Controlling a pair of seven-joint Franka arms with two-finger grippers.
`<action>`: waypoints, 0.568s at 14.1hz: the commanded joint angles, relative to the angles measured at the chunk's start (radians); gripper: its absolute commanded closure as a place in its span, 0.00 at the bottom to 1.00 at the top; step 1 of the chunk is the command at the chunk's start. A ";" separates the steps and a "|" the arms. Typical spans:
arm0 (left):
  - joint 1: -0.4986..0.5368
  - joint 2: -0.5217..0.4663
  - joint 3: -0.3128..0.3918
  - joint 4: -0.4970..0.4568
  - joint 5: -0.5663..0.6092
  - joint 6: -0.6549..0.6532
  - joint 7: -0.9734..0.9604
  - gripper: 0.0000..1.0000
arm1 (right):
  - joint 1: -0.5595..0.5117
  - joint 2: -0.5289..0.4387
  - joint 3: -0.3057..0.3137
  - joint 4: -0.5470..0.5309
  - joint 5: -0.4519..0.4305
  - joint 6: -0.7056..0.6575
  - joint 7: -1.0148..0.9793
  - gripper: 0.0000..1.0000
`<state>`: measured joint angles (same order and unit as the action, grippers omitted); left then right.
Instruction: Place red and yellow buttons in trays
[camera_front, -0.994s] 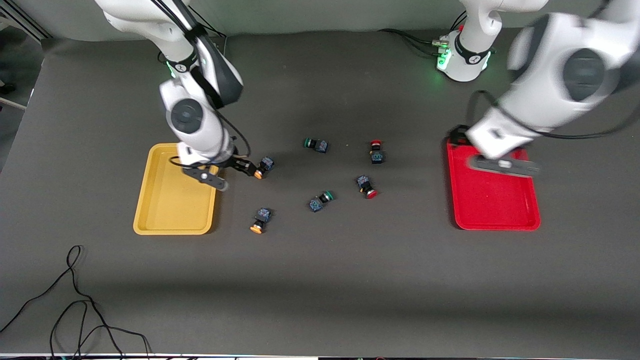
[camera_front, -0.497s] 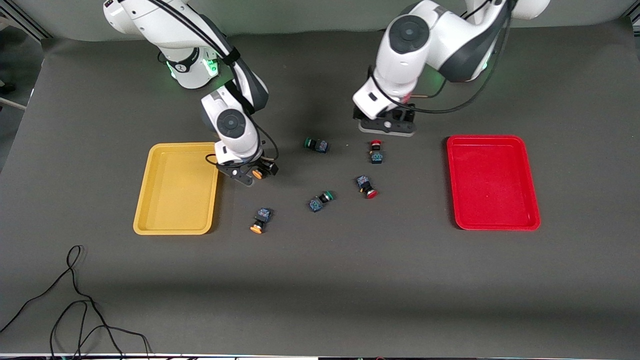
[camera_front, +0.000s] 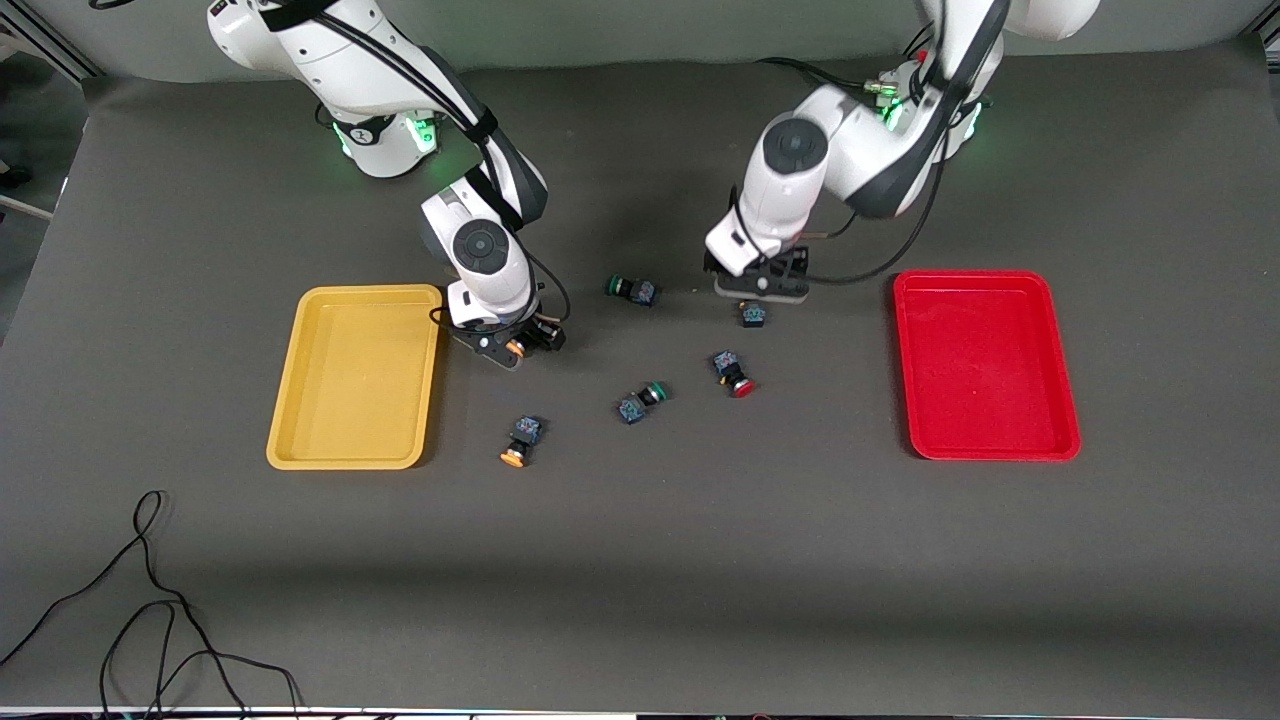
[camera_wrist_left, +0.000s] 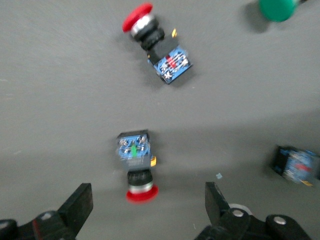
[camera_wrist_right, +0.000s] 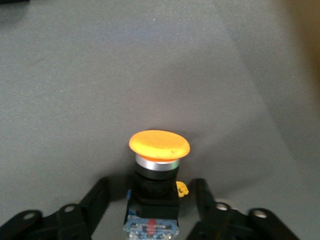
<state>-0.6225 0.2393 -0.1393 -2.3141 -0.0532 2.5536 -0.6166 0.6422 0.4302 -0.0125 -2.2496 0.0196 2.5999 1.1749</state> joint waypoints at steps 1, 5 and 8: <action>-0.017 0.103 0.017 0.019 0.024 0.065 -0.029 0.00 | 0.005 -0.025 -0.007 -0.004 -0.001 -0.012 0.028 0.76; -0.011 0.133 0.021 0.024 0.023 0.065 -0.046 0.16 | -0.035 -0.128 -0.015 -0.004 -0.001 -0.124 0.009 0.85; -0.006 0.140 0.023 0.033 0.023 0.060 -0.066 0.77 | -0.139 -0.276 -0.035 -0.004 -0.001 -0.324 -0.093 0.85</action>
<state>-0.6222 0.3715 -0.1254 -2.3012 -0.0489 2.6283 -0.6444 0.5789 0.2878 -0.0328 -2.2316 0.0196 2.4036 1.1604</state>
